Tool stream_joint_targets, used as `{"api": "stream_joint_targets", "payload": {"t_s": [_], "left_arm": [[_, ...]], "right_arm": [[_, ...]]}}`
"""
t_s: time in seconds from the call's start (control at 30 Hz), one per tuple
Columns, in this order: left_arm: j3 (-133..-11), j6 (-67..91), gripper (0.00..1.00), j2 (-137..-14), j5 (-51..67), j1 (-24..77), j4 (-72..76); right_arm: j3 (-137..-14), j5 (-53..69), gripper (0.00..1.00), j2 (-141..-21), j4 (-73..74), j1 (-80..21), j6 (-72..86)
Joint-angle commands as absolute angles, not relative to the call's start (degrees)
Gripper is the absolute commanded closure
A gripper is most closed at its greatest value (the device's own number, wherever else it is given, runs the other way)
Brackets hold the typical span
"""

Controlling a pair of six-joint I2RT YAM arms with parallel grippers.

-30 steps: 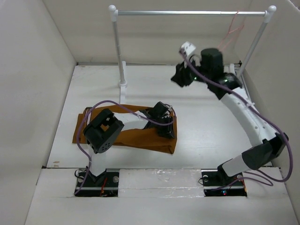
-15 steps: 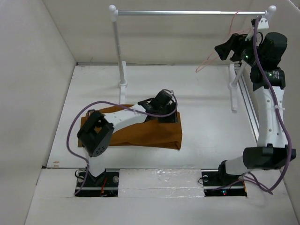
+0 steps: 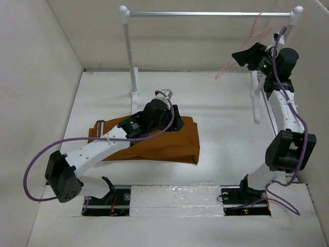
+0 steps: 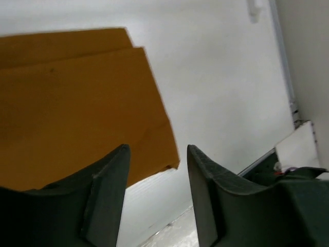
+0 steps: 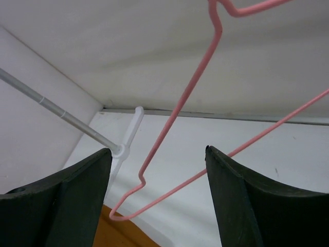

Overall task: Place the trousers on the hanger
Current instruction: Grab a hanger with the right arm

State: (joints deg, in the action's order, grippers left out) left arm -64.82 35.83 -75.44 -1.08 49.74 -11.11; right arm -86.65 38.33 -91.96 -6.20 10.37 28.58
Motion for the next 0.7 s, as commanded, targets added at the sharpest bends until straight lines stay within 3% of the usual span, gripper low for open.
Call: {"api": "stream_joint_targets", "payload": {"t_s": [0.0, 0.03, 0.1, 0.13, 0.27, 0.3, 0.43, 0.5, 0.67], "left_arm": [[-61.0, 36.6, 0.57, -71.5, -4.8, 50.2, -13.8], [-60.0, 36.6, 0.65, -69.8, -5.2, 50.2, -14.1], [-59.3, 36.4, 0.67, -68.9, -5.8, 50.2, -14.7], [-59.3, 36.4, 0.68, -68.8, -5.9, 50.2, -15.7], [-58.6, 37.2, 0.69, -68.6, -6.2, 50.2, -16.0], [-58.1, 37.5, 0.7, -68.6, -5.7, 50.2, -15.6], [-58.4, 38.0, 0.7, -69.4, -5.1, 50.2, -15.6], [-61.1, 37.7, 0.7, -70.2, -6.8, 50.2, -17.4], [-69.5, 35.1, 0.66, -71.5, -7.5, 50.2, -18.5]], "right_arm": [[-84.3, 41.5, 0.22, -94.2, -23.5, 9.2, 36.2], [-83.3, 41.7, 0.24, -94.8, -25.9, 9.2, 37.7], [-81.1, 41.7, 0.25, -95.8, -32.0, 8.5, 41.5], [-80.9, 41.4, 0.36, -96.6, -32.9, 8.5, 42.2], [-79.1, 41.1, 0.65, -97.1, -38.8, 7.5, 45.2], [-78.6, 41.3, 0.77, -96.9, -40.9, 7.5, 46.0], [-79.2, 41.2, 0.96, -95.7, -40.1, 7.5, 44.5], [-81.2, 41.7, 1.0, -94.4, -36.8, 7.5, 41.9], [-81.3, 42.9, 1.0, -92.4, -34.6, 7.5, 41.8]]}}
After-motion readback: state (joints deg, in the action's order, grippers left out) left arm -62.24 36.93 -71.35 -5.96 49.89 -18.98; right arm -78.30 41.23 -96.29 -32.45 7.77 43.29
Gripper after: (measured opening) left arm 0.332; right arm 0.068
